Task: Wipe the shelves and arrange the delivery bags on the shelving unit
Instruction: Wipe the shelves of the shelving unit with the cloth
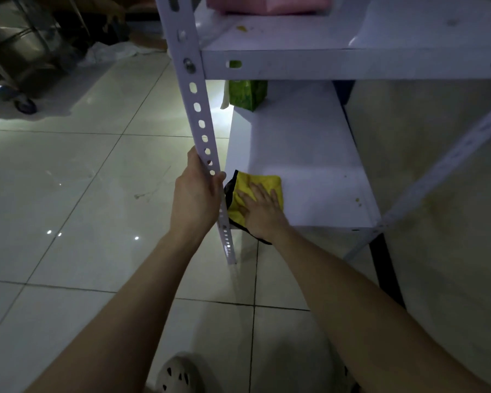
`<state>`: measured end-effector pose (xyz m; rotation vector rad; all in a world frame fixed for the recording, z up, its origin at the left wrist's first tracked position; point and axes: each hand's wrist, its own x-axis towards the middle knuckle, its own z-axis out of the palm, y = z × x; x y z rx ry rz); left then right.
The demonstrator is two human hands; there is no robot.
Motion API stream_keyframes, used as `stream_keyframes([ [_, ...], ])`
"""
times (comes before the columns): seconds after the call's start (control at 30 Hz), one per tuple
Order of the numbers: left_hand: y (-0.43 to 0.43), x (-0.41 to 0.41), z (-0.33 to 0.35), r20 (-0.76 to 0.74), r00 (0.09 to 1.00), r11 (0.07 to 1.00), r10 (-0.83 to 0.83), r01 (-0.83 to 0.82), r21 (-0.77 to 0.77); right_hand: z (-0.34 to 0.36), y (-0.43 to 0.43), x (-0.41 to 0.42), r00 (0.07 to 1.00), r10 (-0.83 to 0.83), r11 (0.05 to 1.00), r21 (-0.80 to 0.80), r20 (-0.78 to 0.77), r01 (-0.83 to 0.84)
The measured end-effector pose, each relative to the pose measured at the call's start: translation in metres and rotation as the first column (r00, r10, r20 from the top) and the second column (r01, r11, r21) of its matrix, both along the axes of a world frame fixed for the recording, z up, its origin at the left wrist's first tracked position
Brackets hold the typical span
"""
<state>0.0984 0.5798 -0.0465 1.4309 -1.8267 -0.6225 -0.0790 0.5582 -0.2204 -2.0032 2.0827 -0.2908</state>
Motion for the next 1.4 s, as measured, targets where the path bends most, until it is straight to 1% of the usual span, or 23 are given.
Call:
stream_keyframes([
  [0.07, 0.003, 0.0, -0.001, 0.057, 0.998, 0.998, 0.0, -0.003, 0.056, -0.002, 0.013, -0.015, 1.0, -0.03, 0.999, 0.018, 0.01, 0.029],
  [0.13, 0.009, -0.002, -0.007, 0.212, 0.977, 0.987, -0.013, -0.022, 0.16, -0.008, 0.035, -0.037, 0.995, -0.081, 0.997, -0.007, 0.05, 0.082],
  [0.2, 0.015, -0.008, -0.015, 0.324, 0.945, 0.964, -0.042, -0.047, 0.263, -0.012, 0.061, -0.066, 0.985, -0.155, 0.985, -0.063, 0.068, 0.16],
  [0.23, 0.018, -0.012, -0.017, 0.375, 0.926, 0.952, -0.054, -0.066, 0.3, -0.011, 0.073, -0.082, 0.978, -0.196, 0.978, -0.056, 0.065, 0.2],
  [0.27, 0.022, -0.016, -0.019, 0.443, 0.893, 0.943, -0.08, -0.076, 0.323, -0.009, 0.084, -0.1, 0.97, -0.237, 0.971, -0.025, 0.05, 0.238],
  [0.3, 0.024, -0.021, -0.023, 0.527, 0.836, 0.936, -0.153, -0.049, 0.349, -0.006, 0.094, -0.117, 0.959, -0.281, 0.96, 0.016, 0.034, 0.28],
  [0.37, 0.03, -0.035, -0.03, 0.637, 0.665, 0.894, -0.39, 0.106, 0.436, -0.001, 0.109, -0.147, 0.932, -0.361, 0.931, 0.058, 0.017, 0.36],
  [0.4, 0.035, -0.043, -0.031, 0.647, 0.584, 0.857, -0.49, 0.188, 0.48, 0.001, 0.115, -0.159, 0.924, -0.381, 0.922, 0.076, 0.011, 0.38],
  [0.43, 0.039, -0.051, -0.031, 0.631, 0.53, 0.817, -0.567, 0.259, 0.516, 0.001, 0.118, -0.166, 0.921, -0.388, 0.918, 0.092, 0.012, 0.386],
  [0.47, 0.041, -0.06, -0.031, 0.604, 0.501, 0.782, -0.619, 0.319, 0.536, 0.0, 0.119, -0.169, 0.919, -0.394, 0.915, 0.1, 0.013, 0.391],
  [0.53, 0.04, -0.072, -0.03, 0.556, 0.493, 0.743, -0.669, 0.416, 0.524, -0.003, 0.113, -0.165, 0.901, -0.433, 0.897, 0.098, 0.006, 0.431],
  [0.63, 0.03, -0.081, -0.034, 0.507, 0.519, 0.725, -0.688, 0.48, 0.493, -0.003, 0.095, -0.161, 0.856, -0.517, 0.853, 0.082, 0.001, 0.516],
  [0.73, 0.022, -0.082, -0.044, 0.492, 0.519, 0.715, -0.699, 0.496, 0.493, 0.005, 0.066, -0.177, 0.83, -0.558, 0.824, 0.12, -0.007, 0.554],
  [0.9, 0.008, -0.075, -0.07, 0.535, 0.47, 0.712, -0.702, 0.469, 0.523, 0.009, 0.015, -0.219, 0.856, -0.511, 0.84, 0.167, -0.08, 0.516],
  [0.97, 0.007, -0.067, -0.074, 0.544, 0.425, 0.69, -0.723, 0.454, 0.563, 0.015, -0.002, -0.235, 0.859, -0.502, 0.842, 0.17, -0.097, 0.512],
  [1.07, 0.005, -0.058, -0.08, 0.533, 0.329, 0.626, -0.78, 0.413, 0.661, 0.018, -0.031, -0.253, 0.854, -0.507, 0.833, 0.187, -0.117, 0.521],
  [1.2, 0.009, -0.058, -0.078, 0.56, 0.227, 0.6, -0.797, 0.398, 0.694, 0.018, -0.047, -0.261, 0.846, -0.513, 0.827, 0.182, -0.143, 0.532],
  [1.3, 0.011, -0.064, -0.069, 0.593, 0.214, 0.623, -0.776, 0.406, 0.669, 0.02, -0.041, -0.252, 0.86, -0.483, 0.841, 0.184, -0.166, 0.508],
  [1.4, 0.011, -0.072, -0.061, 0.608, 0.215, 0.636, -0.764, 0.412, 0.653, 0.02, -0.017, -0.221, 0.894, -0.416, 0.877, 0.188, -0.165, 0.442],
])
